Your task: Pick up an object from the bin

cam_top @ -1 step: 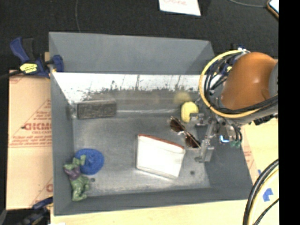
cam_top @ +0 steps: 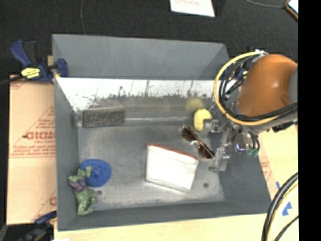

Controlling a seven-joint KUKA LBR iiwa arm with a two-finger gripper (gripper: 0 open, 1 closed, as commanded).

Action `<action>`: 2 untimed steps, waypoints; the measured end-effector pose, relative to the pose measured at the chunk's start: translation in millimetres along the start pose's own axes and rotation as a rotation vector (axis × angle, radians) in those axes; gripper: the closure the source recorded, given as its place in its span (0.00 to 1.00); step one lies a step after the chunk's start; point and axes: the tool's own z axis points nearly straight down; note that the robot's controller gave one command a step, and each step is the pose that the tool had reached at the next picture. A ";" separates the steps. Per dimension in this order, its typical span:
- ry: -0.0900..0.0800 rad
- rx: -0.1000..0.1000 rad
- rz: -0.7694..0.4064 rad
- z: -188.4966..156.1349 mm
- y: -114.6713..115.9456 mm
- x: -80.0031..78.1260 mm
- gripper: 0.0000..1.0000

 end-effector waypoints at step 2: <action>-0.014 0.004 -0.073 81.5 71.2 42.4 0.00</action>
Offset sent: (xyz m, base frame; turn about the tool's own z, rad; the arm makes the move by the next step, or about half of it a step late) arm -0.0430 0.0717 -0.0820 -0.0707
